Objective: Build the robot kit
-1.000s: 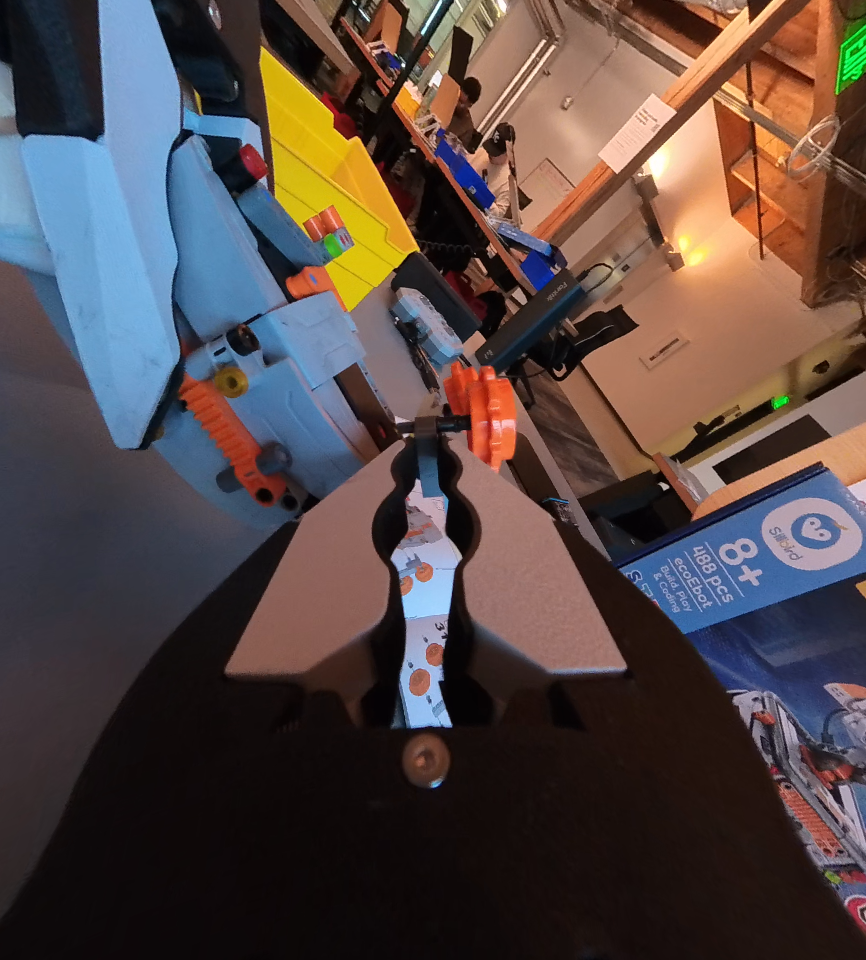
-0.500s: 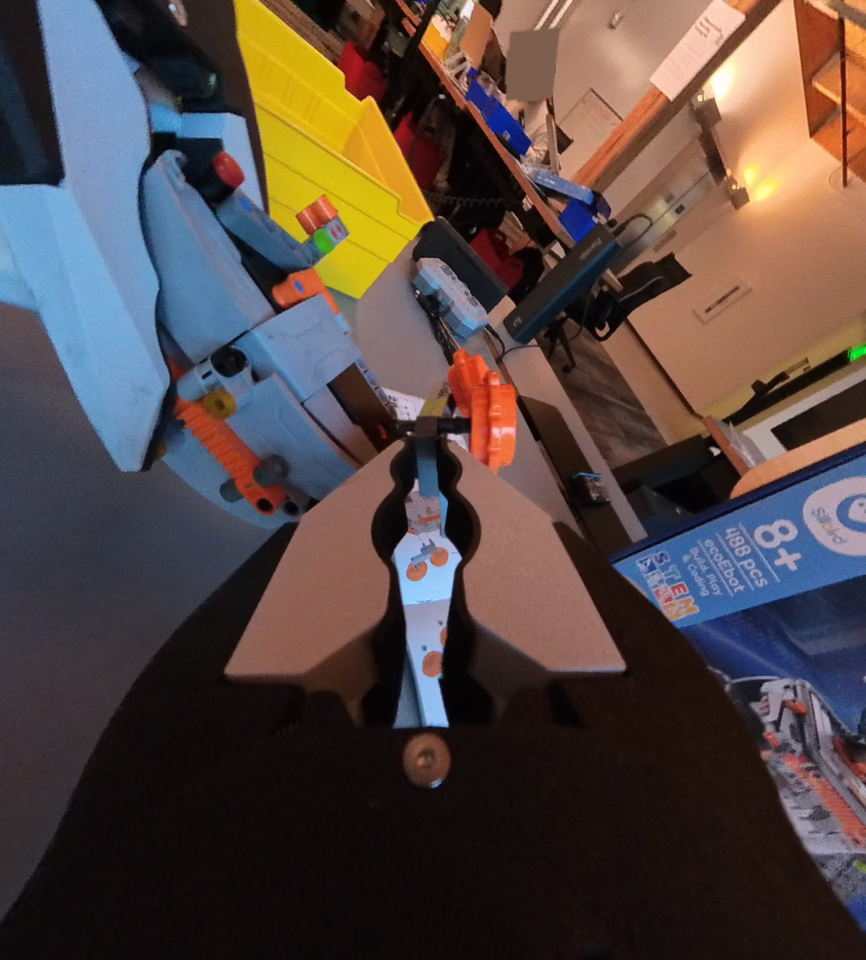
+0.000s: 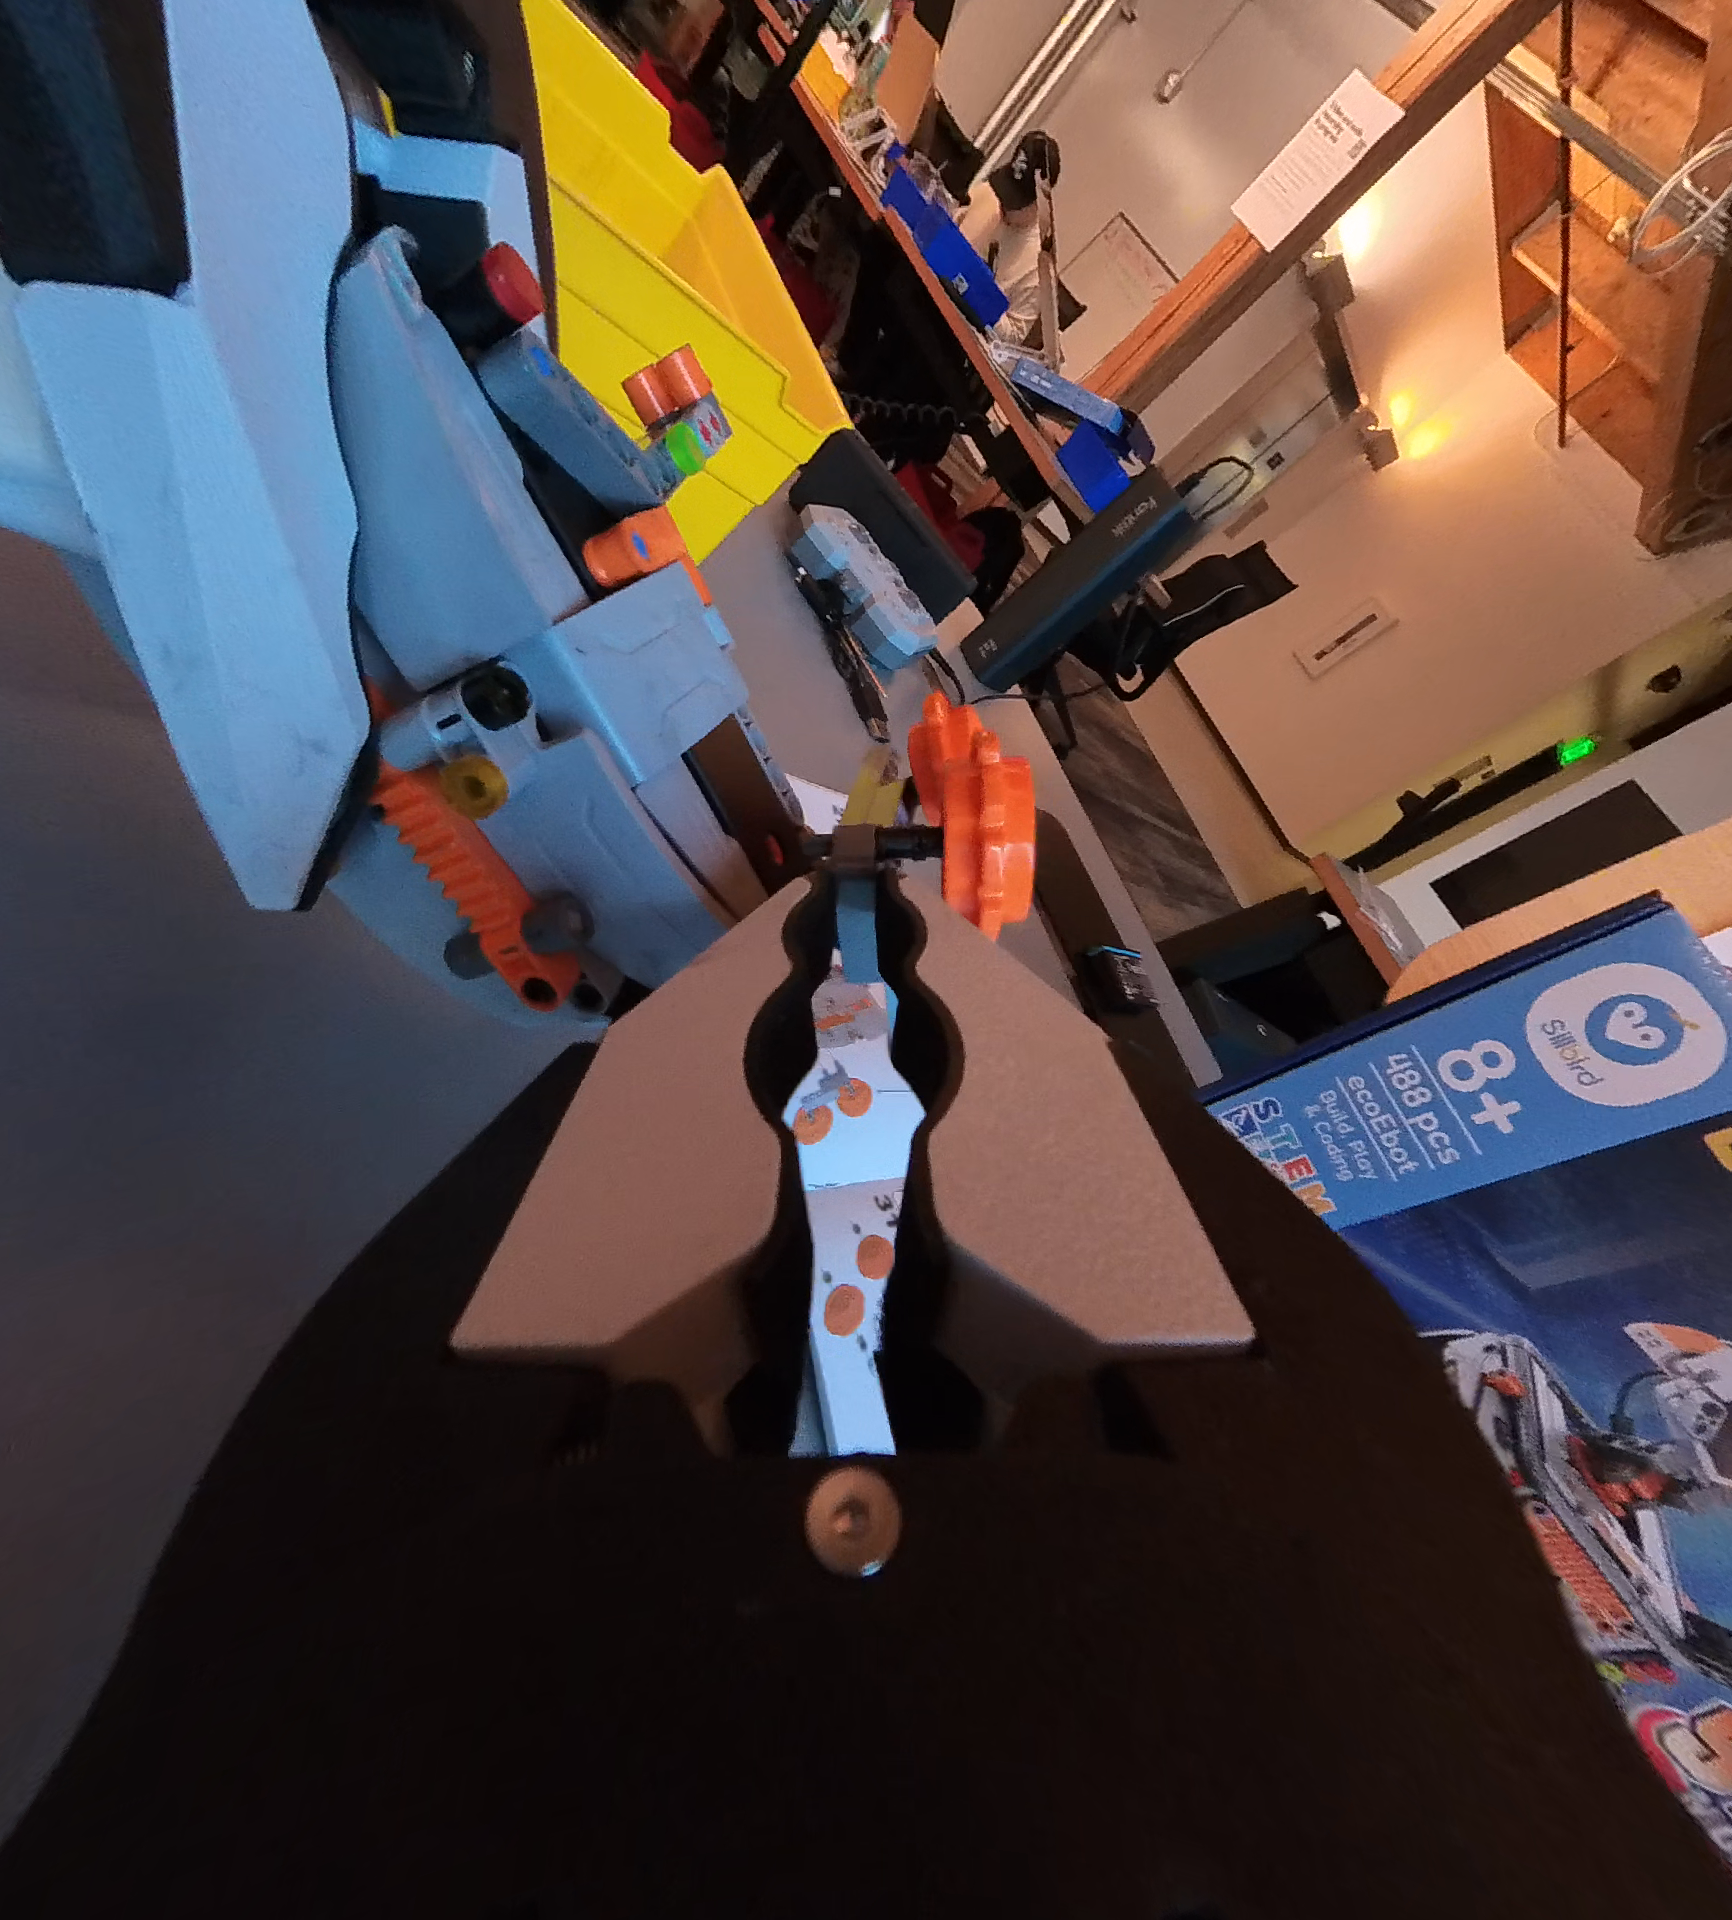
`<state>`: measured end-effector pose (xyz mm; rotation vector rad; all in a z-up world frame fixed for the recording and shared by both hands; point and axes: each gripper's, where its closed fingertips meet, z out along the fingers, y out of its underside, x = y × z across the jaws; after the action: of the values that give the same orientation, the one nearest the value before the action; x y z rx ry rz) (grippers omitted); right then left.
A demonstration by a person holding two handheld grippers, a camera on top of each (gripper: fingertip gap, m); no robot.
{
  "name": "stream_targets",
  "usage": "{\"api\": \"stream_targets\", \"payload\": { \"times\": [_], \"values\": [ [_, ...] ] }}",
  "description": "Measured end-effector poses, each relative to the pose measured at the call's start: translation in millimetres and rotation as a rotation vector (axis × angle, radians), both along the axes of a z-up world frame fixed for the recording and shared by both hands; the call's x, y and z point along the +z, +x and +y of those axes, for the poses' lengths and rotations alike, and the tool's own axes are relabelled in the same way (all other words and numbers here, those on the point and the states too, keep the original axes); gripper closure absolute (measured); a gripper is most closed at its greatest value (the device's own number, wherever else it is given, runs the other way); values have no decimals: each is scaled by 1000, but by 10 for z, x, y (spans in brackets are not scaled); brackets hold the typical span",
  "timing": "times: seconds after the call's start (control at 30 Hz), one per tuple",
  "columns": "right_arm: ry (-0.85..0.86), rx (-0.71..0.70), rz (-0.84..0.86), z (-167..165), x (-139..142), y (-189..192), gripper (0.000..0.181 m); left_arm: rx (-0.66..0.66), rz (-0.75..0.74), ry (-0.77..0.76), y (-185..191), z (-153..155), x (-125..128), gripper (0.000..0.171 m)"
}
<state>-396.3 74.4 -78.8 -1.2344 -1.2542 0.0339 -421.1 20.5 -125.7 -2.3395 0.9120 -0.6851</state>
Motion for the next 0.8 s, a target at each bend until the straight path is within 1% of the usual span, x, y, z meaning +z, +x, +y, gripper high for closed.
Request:
{"api": "stream_targets", "payload": {
  "times": [0.13,0.53,0.63,0.8],
  "values": [
    [-81,23,19,-13,-10,-12,172,3,-4,3,1,1,-2,94],
    [-172,111,-76,-64,-33,-53,171,1,3,14,-3,-4,-12,94],
    [-169,123,-102,-58,-33,-54,171,5,-1,13,1,-1,-9,94],
    [-194,110,-62,-51,-26,-62,171,10,-7,14,-4,-1,-9,94]
  ]
}}
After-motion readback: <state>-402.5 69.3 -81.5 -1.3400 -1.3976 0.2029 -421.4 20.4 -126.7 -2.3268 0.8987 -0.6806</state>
